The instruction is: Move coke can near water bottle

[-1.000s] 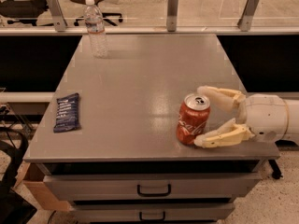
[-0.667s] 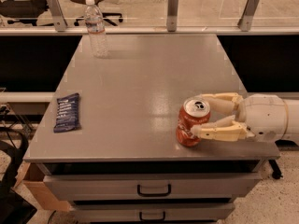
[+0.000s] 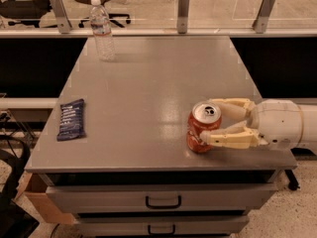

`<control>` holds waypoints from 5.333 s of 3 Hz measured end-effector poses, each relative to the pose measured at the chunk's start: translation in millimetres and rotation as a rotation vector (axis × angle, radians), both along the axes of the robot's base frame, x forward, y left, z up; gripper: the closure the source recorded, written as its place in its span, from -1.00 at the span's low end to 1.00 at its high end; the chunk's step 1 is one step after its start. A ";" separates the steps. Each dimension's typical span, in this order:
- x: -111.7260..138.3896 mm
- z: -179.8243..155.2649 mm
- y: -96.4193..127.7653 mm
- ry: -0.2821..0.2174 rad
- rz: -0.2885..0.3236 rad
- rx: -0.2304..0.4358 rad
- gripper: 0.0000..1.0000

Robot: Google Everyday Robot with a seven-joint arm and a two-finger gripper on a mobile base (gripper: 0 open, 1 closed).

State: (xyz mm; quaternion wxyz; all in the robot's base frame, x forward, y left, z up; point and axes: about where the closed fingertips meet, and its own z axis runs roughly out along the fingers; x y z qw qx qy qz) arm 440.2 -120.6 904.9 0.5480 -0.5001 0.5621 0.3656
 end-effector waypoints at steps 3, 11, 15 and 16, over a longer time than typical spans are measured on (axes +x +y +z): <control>28.4 30.6 5.9 0.030 -0.031 -0.030 1.00; 361.0 22.9 199.0 0.146 -0.240 0.063 1.00; 363.9 12.1 216.7 0.165 -0.213 0.115 -0.43; 363.4 11.7 219.7 0.167 -0.209 0.115 -0.90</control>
Offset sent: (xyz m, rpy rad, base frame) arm 0.0000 0.0030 0.0065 -0.0225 0.0222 -0.0159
